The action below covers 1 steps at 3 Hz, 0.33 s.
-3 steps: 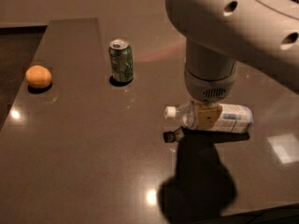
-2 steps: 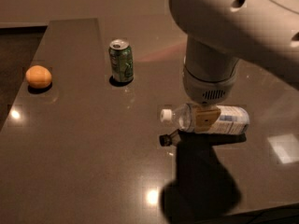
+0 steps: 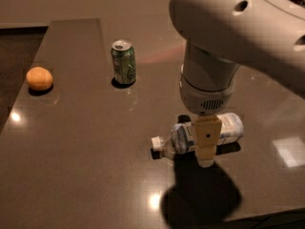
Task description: Knock blue plastic bottle over
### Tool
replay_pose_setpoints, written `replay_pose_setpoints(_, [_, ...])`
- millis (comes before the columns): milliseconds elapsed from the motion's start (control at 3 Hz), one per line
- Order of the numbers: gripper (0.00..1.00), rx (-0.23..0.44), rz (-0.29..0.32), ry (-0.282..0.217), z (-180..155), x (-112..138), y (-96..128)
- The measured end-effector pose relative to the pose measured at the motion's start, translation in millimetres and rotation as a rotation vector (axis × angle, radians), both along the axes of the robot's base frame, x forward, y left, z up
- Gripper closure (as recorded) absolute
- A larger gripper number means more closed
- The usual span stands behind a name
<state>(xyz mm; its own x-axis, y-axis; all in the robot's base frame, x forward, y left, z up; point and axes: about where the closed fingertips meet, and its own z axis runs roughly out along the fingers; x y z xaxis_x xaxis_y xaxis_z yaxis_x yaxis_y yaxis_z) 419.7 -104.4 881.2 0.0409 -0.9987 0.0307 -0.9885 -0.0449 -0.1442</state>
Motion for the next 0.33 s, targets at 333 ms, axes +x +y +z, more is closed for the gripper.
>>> replay_pose_setpoints(333, [0.00,0.000,0.000,0.000,0.0,0.0,0.0])
